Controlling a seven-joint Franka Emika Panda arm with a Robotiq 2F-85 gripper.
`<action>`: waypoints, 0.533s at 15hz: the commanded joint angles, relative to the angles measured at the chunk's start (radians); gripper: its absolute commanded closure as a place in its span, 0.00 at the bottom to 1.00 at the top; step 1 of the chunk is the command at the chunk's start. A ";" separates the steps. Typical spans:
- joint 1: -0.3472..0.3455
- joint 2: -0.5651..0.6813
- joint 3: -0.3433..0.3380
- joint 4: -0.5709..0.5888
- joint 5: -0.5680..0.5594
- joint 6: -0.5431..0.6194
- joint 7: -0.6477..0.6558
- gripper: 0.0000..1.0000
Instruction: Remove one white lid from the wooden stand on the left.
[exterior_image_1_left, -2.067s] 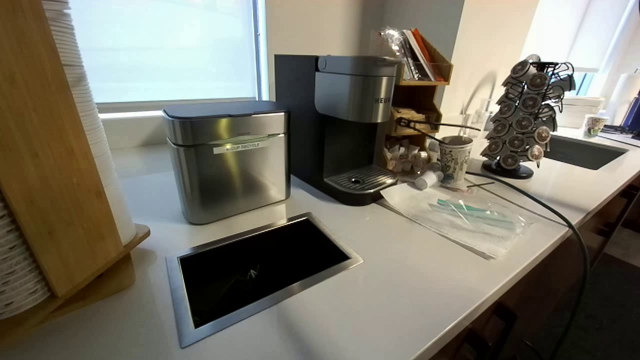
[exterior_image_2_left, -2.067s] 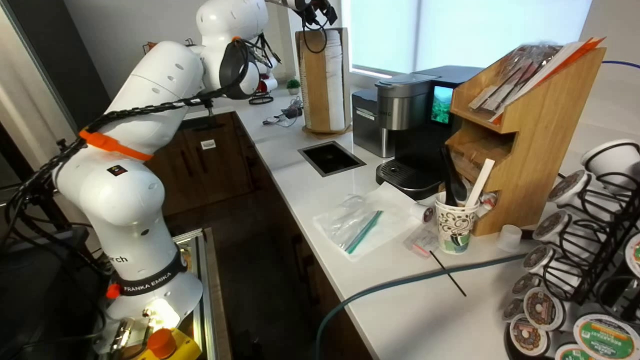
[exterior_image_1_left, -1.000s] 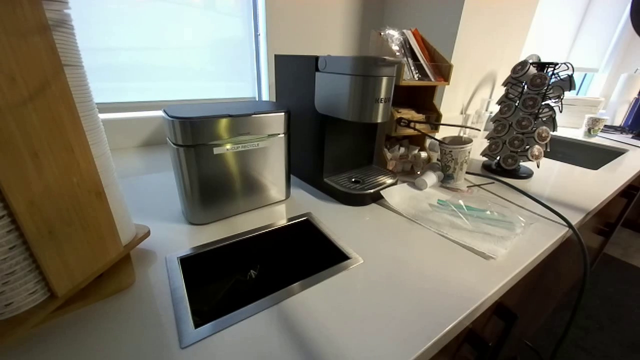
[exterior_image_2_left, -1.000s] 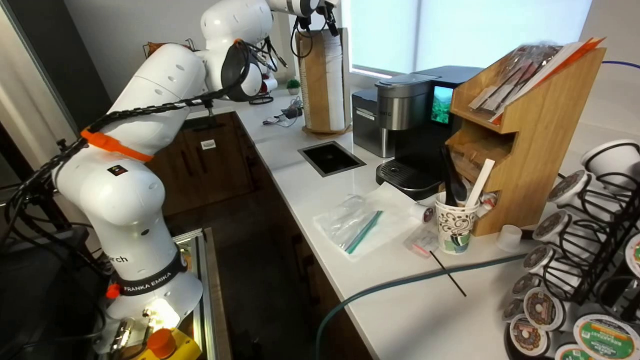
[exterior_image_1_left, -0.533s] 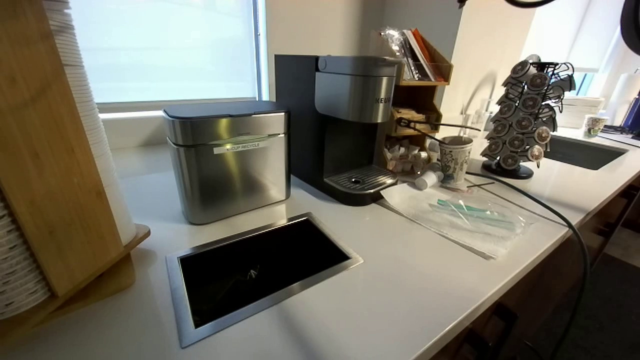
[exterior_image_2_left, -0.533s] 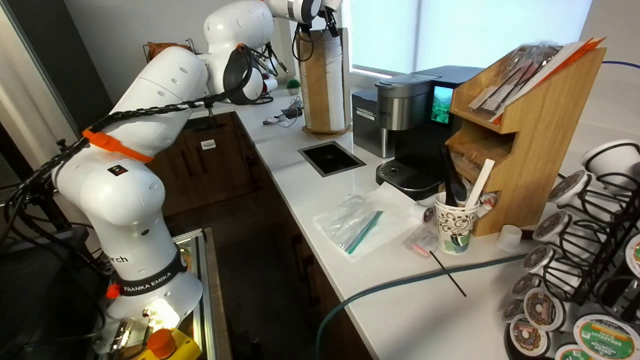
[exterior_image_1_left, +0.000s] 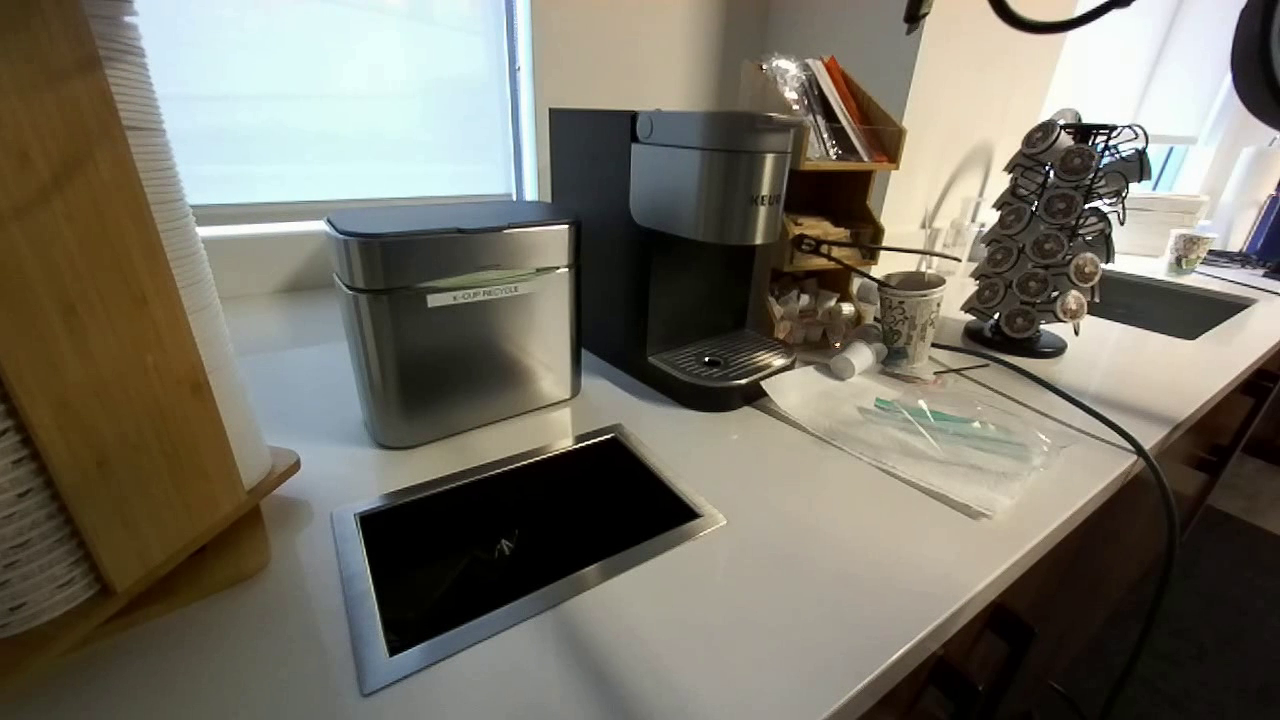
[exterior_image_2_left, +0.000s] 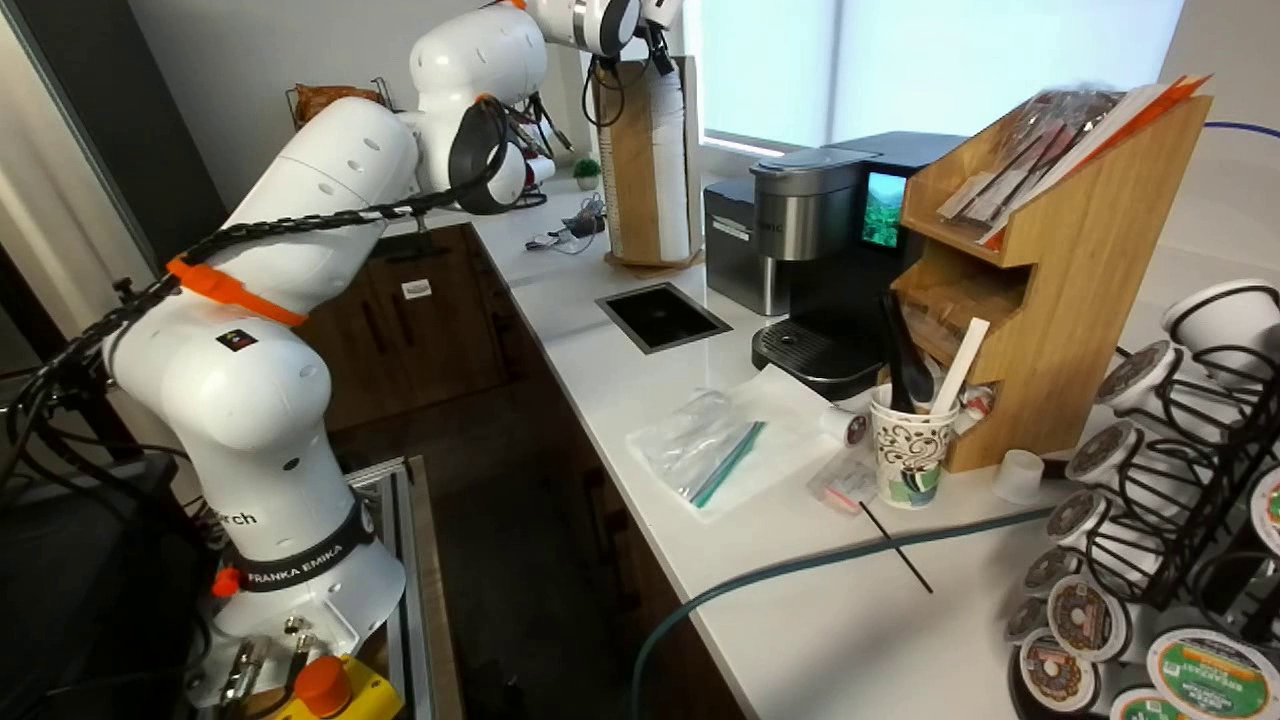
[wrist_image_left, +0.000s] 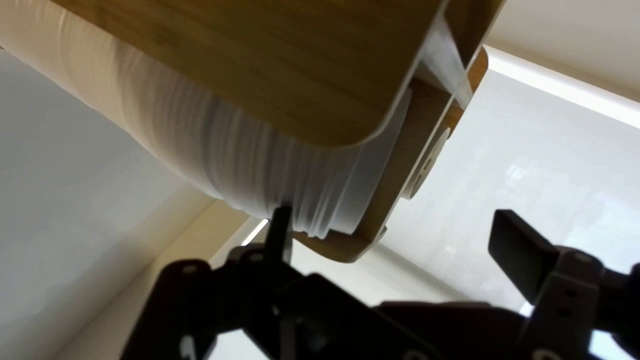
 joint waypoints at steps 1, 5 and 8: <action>0.010 0.017 0.009 0.018 0.003 0.037 -0.008 0.00; 0.009 0.003 -0.009 0.000 -0.006 -0.009 0.034 0.00; 0.004 0.008 0.012 0.013 0.012 -0.016 0.017 0.00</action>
